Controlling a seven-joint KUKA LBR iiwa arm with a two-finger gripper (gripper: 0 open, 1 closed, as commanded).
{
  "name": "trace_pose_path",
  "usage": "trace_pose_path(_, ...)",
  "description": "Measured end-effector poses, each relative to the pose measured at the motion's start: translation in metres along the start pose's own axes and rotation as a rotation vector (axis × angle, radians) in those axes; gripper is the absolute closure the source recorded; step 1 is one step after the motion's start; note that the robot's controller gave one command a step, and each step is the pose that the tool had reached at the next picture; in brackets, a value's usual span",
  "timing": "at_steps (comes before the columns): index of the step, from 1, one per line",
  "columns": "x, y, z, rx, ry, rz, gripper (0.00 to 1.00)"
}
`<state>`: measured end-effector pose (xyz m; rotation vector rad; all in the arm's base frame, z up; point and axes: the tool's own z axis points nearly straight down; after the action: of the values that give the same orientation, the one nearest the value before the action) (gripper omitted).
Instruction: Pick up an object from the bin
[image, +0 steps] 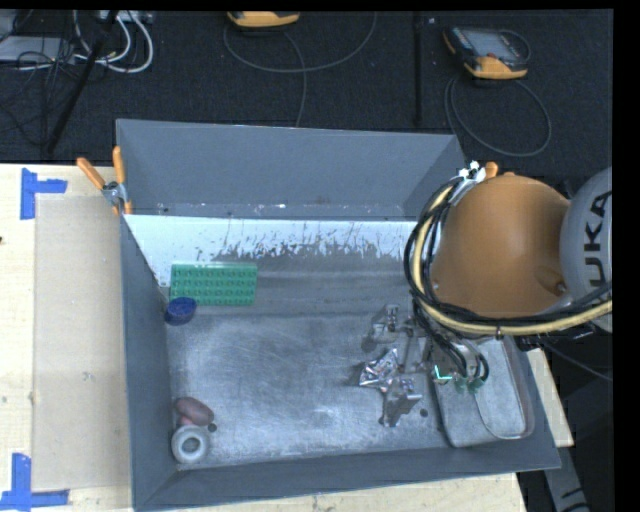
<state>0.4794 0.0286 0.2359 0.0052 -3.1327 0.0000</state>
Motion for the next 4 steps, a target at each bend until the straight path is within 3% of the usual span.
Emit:
trace_pose_path(1,-0.026,-0.063,0.132,-0.001,0.000,-0.119,0.00)
trace_pose_path(2,-0.080,-0.101,0.161,0.000,-0.011,-0.321,0.00)
trace_pose_path(3,-0.071,-0.092,0.162,0.005,-0.020,-0.342,0.00)
trace_pose_path(4,-0.075,-0.072,0.162,0.005,-0.015,-0.386,0.00)
